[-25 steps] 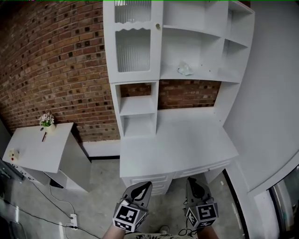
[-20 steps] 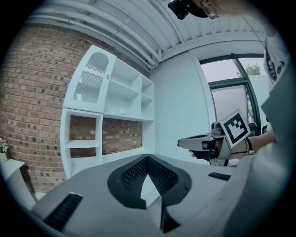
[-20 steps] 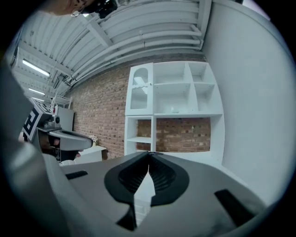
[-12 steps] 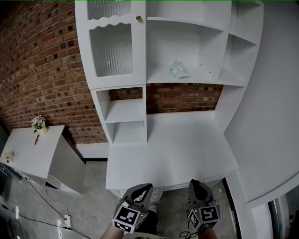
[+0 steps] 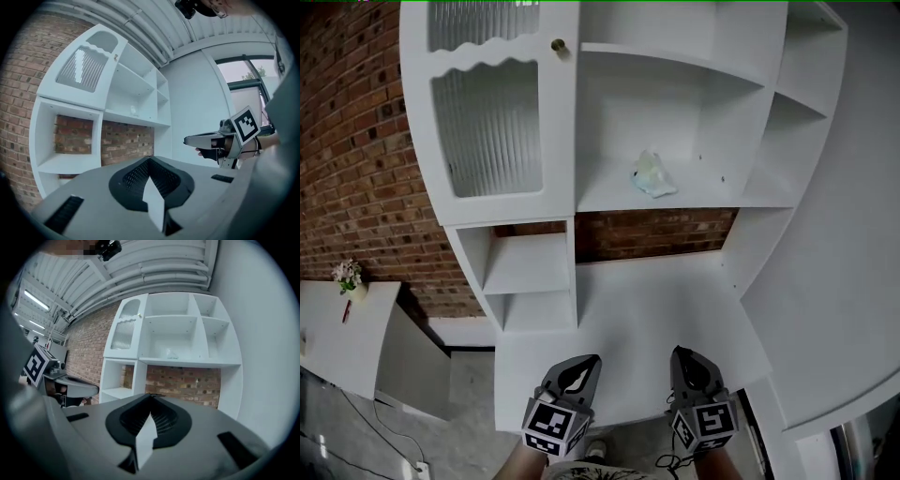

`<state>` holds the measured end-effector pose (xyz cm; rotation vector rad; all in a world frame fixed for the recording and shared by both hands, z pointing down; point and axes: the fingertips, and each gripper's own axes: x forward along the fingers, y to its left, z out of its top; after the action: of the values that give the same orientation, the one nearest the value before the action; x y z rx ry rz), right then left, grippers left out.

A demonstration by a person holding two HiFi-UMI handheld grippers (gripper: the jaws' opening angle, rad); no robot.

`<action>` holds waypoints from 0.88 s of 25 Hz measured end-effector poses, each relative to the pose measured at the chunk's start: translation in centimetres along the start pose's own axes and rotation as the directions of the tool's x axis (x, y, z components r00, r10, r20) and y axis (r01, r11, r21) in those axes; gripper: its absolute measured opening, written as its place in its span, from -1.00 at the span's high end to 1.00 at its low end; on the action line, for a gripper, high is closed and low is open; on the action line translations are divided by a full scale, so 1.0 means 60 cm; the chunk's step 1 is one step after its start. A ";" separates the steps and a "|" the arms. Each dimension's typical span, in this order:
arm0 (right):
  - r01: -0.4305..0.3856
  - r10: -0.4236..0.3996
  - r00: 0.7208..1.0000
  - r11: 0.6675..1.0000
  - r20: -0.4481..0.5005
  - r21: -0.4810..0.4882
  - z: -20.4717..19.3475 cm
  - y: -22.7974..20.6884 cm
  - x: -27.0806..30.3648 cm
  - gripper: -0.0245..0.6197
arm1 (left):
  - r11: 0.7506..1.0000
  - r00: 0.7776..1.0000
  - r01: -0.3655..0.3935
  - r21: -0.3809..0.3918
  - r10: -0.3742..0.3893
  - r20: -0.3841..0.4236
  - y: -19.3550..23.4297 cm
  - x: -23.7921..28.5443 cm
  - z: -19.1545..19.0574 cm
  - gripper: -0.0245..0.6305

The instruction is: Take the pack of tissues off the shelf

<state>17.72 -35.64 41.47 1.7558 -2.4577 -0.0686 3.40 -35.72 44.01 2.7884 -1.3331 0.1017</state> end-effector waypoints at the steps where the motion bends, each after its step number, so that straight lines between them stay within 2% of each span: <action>1: 0.001 -0.001 1.000 1.000 0.012 -0.007 0.011 -0.006 0.020 0.90 | 1.000 1.000 -0.005 0.007 0.005 0.011 0.016 0.013 0.010 0.89; 8: -0.005 0.007 0.998 1.000 0.068 -0.030 0.078 -0.032 0.110 0.90 | 0.995 0.997 -0.055 0.083 0.050 0.059 0.089 0.065 0.066 0.89; 18: -0.091 0.098 0.992 0.991 0.079 -0.095 0.161 -0.093 0.242 0.89 | 0.976 0.977 -0.205 0.078 0.199 0.080 0.128 0.089 0.100 0.89; 19: -0.107 0.114 0.990 0.990 0.079 -0.096 0.171 -0.098 0.257 0.77 | 0.972 0.973 -0.222 0.081 0.216 0.078 0.133 0.089 0.102 0.88; 20: -0.123 0.131 0.988 0.988 0.080 -0.097 0.182 -0.103 0.273 0.53 | 0.967 0.970 -0.239 0.086 0.232 0.076 0.139 0.091 0.104 0.89; 22: -0.141 0.150 0.984 0.985 0.092 -0.101 0.211 -0.116 0.307 0.36 | 0.958 0.962 -0.271 0.092 0.264 0.075 0.149 0.097 0.106 0.88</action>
<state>16.82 -55.73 29.50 1.5661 -2.5977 -0.2599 0.35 -46.30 38.27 2.6930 -1.7636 0.0957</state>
